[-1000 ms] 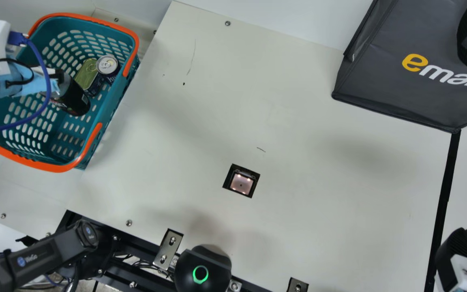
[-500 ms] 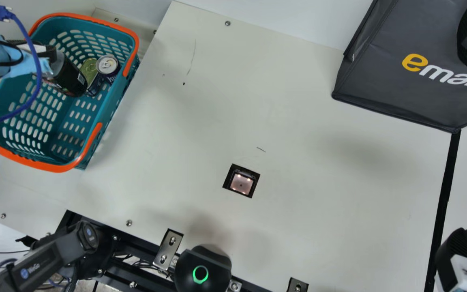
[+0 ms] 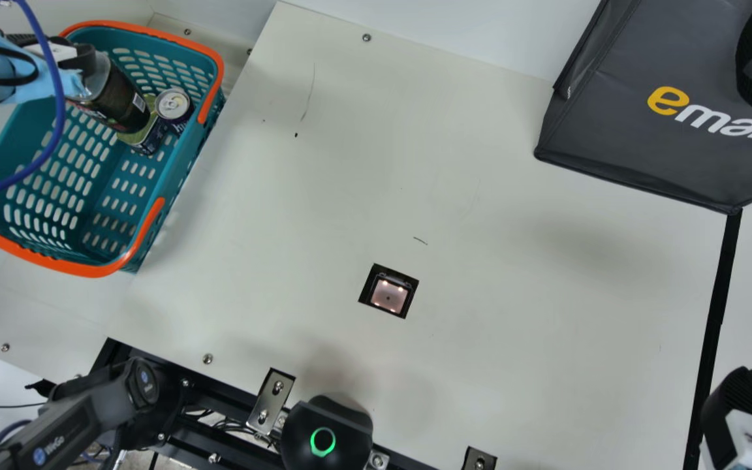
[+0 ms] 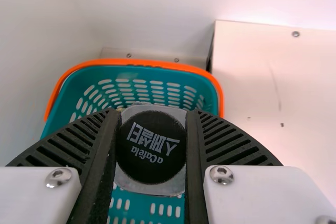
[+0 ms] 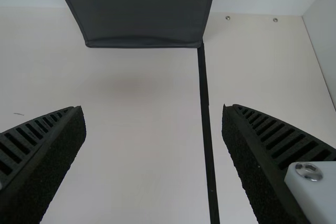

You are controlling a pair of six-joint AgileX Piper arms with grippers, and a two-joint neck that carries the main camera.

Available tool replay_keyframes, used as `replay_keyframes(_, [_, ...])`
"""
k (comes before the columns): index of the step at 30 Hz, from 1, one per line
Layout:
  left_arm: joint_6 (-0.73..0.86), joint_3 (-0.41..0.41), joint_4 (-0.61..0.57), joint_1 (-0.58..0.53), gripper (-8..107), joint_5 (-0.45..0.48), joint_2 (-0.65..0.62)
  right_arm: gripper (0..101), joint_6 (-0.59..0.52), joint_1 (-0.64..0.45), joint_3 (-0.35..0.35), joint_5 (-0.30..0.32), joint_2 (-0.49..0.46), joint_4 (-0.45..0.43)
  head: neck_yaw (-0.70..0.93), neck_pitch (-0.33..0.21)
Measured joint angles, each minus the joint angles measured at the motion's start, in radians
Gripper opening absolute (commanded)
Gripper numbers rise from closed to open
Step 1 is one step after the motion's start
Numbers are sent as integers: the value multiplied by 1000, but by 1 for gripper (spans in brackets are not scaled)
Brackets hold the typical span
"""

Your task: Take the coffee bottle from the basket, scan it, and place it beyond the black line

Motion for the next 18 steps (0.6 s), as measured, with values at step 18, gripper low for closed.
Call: replay_keyframes(18, [-123,-18,61,-199,10,12,-62,91,0,0,0,0,0,0,0,2])
